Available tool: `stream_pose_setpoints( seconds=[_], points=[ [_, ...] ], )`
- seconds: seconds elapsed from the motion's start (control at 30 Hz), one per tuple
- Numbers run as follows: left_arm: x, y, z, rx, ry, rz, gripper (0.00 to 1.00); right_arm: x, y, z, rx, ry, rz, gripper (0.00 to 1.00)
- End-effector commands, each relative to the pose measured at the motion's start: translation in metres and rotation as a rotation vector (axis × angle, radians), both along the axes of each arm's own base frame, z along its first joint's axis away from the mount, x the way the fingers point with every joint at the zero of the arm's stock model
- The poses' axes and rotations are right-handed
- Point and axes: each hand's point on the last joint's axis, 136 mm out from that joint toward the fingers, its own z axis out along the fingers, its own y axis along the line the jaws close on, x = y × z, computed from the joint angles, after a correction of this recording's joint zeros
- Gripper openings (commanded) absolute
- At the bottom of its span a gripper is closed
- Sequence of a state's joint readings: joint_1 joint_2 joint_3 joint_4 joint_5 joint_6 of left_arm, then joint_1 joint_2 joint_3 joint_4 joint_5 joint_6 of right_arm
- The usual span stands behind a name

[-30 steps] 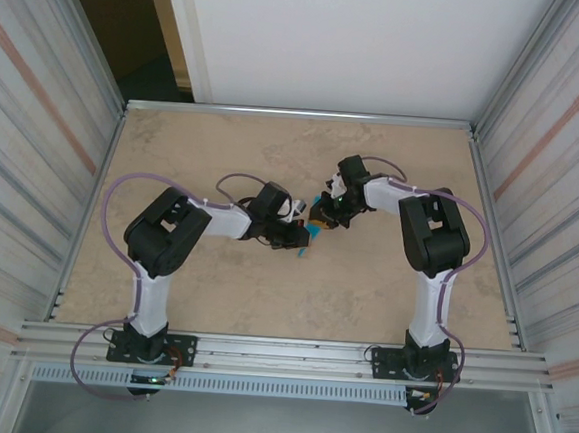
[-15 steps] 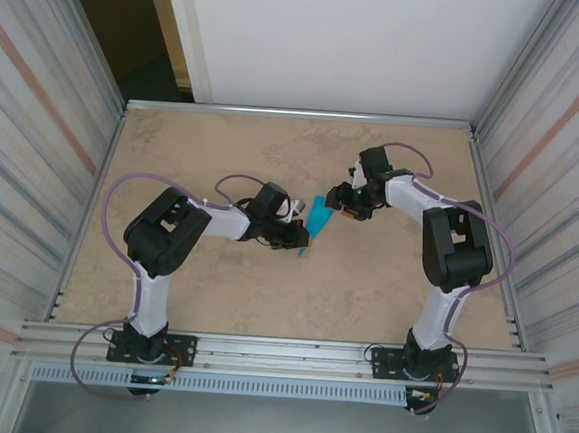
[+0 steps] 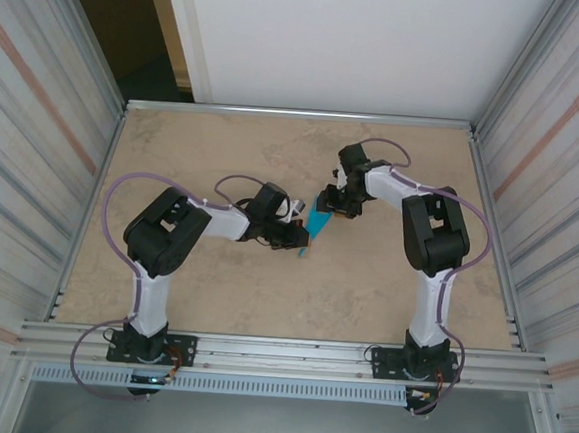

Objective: Fold a paper plane with a square sheet of paper (pick it up from the middle)
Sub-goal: Fold the wing for the fifth time at the center of the table.

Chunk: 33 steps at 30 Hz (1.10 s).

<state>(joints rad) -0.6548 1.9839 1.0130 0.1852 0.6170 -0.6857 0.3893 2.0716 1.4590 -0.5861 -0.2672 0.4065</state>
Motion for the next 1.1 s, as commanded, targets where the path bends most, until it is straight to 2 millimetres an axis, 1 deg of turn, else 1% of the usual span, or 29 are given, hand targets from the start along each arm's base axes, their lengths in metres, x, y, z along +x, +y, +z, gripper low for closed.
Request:
stream_pose_setpoints(
  seconds=[0.0,0.1,0.27,0.33,0.43,0.57,0.7,1.07],
  points=[
    [-0.012,0.011,-0.011,0.042,0.058,0.002,0.03,-0.013,-0.012,-0.035,-0.147,0.065,0.006,0.50],
    [-0.008,0.008,0.001,0.021,0.037,0.000,0.04,-0.021,-0.015,-0.049,-0.221,0.090,-0.002,0.51],
    [0.006,-0.001,0.031,-0.027,-0.025,0.001,0.07,-0.031,-0.020,-0.070,-0.326,0.135,-0.026,0.52],
    [0.014,-0.005,0.040,-0.048,-0.045,0.013,0.10,-0.032,-0.022,-0.071,-0.362,0.134,-0.034,0.56],
    [0.022,-0.009,0.045,-0.068,-0.060,0.027,0.12,-0.032,-0.023,-0.072,-0.370,0.144,-0.047,0.57],
    [0.033,-0.007,0.040,-0.055,-0.059,0.069,0.12,-0.032,-0.022,-0.072,-0.359,0.153,-0.053,0.57],
    [0.042,-0.002,0.031,-0.035,-0.049,0.115,0.09,-0.032,-0.020,-0.072,-0.333,0.163,-0.059,0.57],
    [0.047,-0.006,0.016,-0.019,-0.011,0.121,0.07,-0.033,-0.015,-0.069,-0.300,0.176,-0.069,0.57]
  ],
)
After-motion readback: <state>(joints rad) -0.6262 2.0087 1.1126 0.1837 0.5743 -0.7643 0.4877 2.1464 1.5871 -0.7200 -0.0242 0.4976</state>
